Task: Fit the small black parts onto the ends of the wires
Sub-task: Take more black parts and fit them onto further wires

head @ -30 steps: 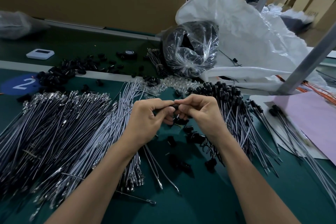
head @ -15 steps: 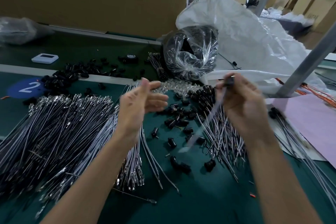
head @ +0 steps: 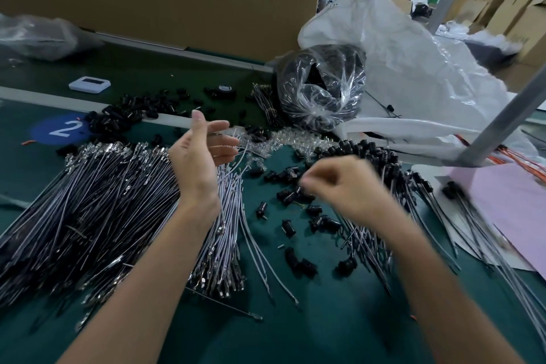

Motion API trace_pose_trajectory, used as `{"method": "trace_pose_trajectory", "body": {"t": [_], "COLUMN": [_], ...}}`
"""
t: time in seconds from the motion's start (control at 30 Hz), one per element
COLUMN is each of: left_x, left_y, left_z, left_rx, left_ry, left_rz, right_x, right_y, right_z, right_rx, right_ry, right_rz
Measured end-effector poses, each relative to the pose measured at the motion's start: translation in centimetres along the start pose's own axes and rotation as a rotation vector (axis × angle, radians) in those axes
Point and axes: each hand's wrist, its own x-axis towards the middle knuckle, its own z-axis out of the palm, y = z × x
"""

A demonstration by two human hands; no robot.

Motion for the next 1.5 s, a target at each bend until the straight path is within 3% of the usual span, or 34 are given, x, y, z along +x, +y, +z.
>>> {"method": "trace_pose_trajectory", "body": {"t": [0.1, 0.2, 0.3, 0.5, 0.67, 0.77, 0.9, 0.97, 1.03, 1.2, 1.5], "left_x": [-0.3, -0.3, -0.2, -0.1, 0.1, 0.2, 1.6, 2.3, 2.7, 3.5, 3.4], "left_y": [-0.2, -0.4, -0.5, -0.5, -0.7, -0.3, 2.1, 3.6, 4.6, 3.9, 3.4], "left_z": [0.2, 0.3, 0.3, 0.2, 0.2, 0.0, -1.4, -2.8, -4.3, -6.3, -6.5], "left_rx": [0.037, 0.064, 0.070, 0.095, 0.147, 0.361, 1.292, 1.684, 1.877, 1.899, 1.810], "left_ry": [-0.015, -0.023, -0.028, -0.024, -0.019, -0.085, -0.285, -0.184, -0.062, -0.102, -0.095], "left_rz": [0.009, 0.017, 0.010, 0.006, 0.024, 0.105, 0.270, 0.291, 0.264, 0.101, 0.105], "right_x": [-0.6, -0.7, -0.4, 0.1, 0.4, 0.2, 0.3, 0.3, 0.2, 0.0, 0.2], "right_y": [-3.5, -4.7, -4.2, -3.0, -1.5, -0.6, 0.2, 0.3, 0.3, 0.3, 0.7], "right_z": [5.3, 7.6, 7.8, 6.7, 4.8, 4.4, 4.0, 3.9, 4.0, 4.7, 4.7], "right_rx": [-0.127, -0.255, -0.193, 0.110, 0.644, 0.874, 1.020, 1.058, 1.032, 0.893, 0.887], "right_ry": [-0.213, -0.218, -0.253, -0.167, -0.077, 0.022, 0.171, 0.209, 0.215, 0.209, 0.272], "right_rz": [-0.054, -0.026, -0.003, 0.099, 0.128, 0.131, 0.139, 0.119, 0.096, 0.040, 0.041]}}
